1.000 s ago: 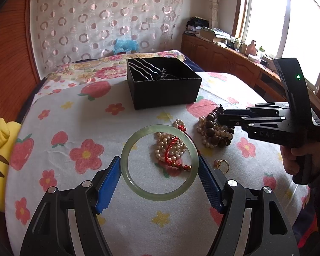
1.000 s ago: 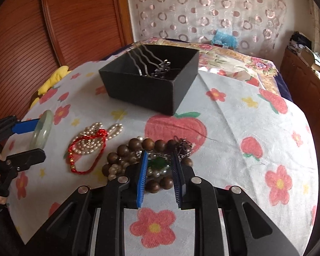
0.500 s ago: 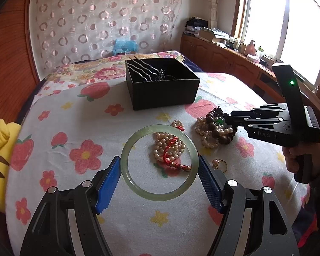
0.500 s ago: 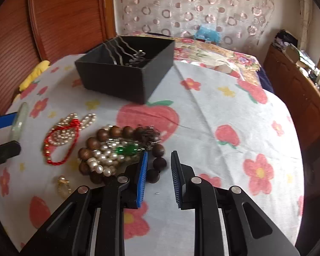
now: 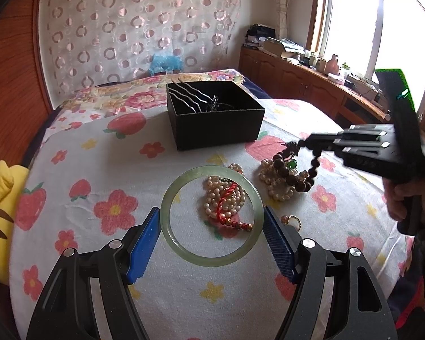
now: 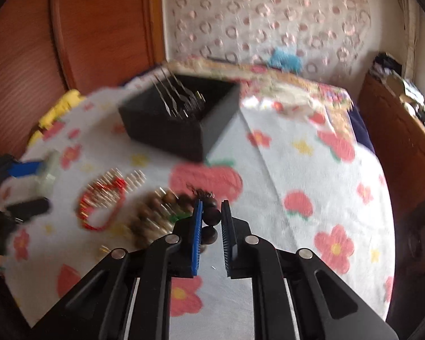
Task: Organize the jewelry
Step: 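Grasp the jade bangle rim with left while right grasps the brown bead bracelet, then lower the jade bangle into the black box with left while right drops the beads in, then move both open tools back toward the remaining pearls and necklace, then grasp the red-string necklace with the left tool while right grasps a pearl strand, then carry the red necklace into the black box with left while right drops pearls in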
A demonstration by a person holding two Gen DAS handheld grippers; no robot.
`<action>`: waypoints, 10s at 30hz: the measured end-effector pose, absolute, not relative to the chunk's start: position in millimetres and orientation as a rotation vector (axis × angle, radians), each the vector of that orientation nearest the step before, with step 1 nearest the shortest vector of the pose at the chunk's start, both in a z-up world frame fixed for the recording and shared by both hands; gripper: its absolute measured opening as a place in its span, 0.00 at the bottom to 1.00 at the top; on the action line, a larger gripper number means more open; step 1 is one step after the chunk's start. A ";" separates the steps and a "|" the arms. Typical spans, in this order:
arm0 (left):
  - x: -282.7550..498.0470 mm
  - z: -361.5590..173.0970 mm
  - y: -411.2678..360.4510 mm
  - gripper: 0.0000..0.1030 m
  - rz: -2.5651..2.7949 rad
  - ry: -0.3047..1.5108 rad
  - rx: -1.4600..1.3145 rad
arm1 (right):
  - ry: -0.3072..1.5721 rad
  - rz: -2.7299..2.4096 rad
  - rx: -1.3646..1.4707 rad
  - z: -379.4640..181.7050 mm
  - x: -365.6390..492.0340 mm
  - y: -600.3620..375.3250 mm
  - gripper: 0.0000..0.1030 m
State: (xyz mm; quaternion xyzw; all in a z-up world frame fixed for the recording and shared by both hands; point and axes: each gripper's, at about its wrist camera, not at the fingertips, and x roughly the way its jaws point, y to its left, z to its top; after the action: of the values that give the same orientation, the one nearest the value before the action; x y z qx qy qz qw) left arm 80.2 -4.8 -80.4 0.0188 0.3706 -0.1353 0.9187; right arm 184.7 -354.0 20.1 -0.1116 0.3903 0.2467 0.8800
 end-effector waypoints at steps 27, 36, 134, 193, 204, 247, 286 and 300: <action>102.9 -58.4 -1.3 0.67 -0.270 0.712 0.036 | 0.683 0.607 -0.192 92.5 182.6 -335.8 0.14; 102.0 -60.5 -0.9 0.67 -0.270 0.713 0.037 | 0.710 0.491 -0.302 70.5 189.8 -334.4 0.14; 123.7 -47.5 17.4 0.70 -0.233 0.698 0.023 | 0.802 0.591 -0.197 20.2 192.7 -347.7 0.23; 111.8 -112.0 -13.8 0.26 -0.267 0.898 0.031 | 0.839 0.557 -0.278 -22.7 161.8 -339.0 0.09; 109.8 -110.5 -13.4 0.07 -0.253 0.885 0.031 | 0.839 0.557 -0.273 -23.2 162.2 -341.0 0.09; 117.2 -5.2 8.9 0.08 -0.272 0.598 0.010 | 0.541 0.638 -0.296 139.4 168.6 -317.3 0.08; 177.7 1.1 11.7 0.08 -0.243 0.592 0.030 | 0.515 0.566 -0.182 168.7 273.8 -287.3 0.08; 209.8 -13.0 -0.4 0.08 -0.256 0.616 0.056 | 0.629 0.597 -0.208 112.4 278.7 -289.7 0.09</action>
State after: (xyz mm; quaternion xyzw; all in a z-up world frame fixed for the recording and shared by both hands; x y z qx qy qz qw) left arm 209.8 -0.4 -13.0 0.0275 0.3023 -0.1257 0.9445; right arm 278.7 -289.7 112.4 -0.1007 0.3044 0.2888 0.9021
